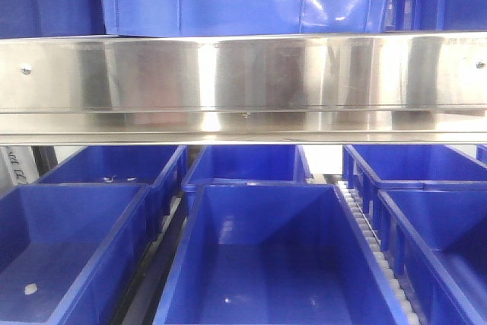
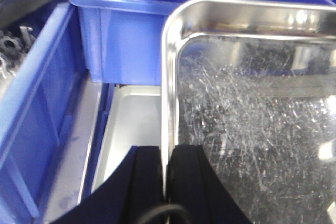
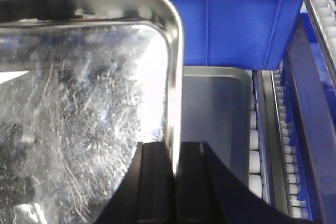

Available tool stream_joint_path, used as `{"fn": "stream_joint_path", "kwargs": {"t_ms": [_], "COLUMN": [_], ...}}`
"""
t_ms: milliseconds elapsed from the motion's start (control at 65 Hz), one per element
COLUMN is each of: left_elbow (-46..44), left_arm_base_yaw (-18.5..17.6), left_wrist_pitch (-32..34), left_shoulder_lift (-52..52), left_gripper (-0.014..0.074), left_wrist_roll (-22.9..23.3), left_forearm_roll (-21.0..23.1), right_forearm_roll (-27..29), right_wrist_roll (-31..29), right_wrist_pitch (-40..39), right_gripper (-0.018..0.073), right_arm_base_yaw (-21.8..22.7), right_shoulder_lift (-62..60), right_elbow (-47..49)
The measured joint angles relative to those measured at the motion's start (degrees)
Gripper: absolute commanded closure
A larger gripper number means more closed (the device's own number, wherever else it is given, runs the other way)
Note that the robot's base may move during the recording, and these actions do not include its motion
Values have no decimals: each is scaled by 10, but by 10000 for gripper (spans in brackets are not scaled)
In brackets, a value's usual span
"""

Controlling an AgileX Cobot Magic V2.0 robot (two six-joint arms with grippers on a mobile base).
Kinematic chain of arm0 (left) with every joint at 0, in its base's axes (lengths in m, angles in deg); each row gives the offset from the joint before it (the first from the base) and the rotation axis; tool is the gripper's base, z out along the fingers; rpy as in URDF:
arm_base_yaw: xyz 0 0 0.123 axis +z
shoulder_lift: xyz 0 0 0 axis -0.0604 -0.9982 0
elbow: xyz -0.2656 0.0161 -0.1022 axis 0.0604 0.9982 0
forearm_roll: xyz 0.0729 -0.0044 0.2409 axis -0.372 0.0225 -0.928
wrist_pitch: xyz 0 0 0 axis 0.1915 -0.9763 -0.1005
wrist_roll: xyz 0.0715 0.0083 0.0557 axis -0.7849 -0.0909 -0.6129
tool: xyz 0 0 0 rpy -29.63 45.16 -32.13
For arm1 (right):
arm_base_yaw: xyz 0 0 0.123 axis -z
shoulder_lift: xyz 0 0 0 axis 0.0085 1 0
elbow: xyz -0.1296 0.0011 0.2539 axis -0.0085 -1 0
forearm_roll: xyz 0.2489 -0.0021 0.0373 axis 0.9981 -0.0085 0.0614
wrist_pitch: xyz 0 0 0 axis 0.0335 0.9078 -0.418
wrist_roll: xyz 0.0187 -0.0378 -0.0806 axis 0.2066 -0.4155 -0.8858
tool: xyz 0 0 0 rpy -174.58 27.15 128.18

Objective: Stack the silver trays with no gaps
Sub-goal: 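Keep the tray gripped while the base approaches the second shelf, then raise the tray and lower it onto the stacked silver trays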

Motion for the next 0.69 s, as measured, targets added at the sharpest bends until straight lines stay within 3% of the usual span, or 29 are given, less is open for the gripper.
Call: {"fn": "stream_joint_path", "kwargs": {"t_ms": [154,431,539,693], "left_elbow": [-3,-3,-3,-3], "left_arm_base_yaw": [41,163,179,185], "left_wrist_pitch": [23,105,113,115], "left_shoulder_lift": [-34,-135,-172,-224], "left_gripper": [612,612,612,612], "left_wrist_roll": [-30,-131,-160,-173], "left_forearm_roll": [43,225,256,262], "right_forearm_roll": [30,106,109,109], "right_wrist_roll": [-9,-50,-57,-65], "right_wrist_pitch": [-10,-67,-73,-79], "right_gripper": [637,637,637,637], "right_arm_base_yaw": [41,120,130,137], "right_shoulder_lift": [35,136,169,216], "right_elbow": [2,2,2,2]}}
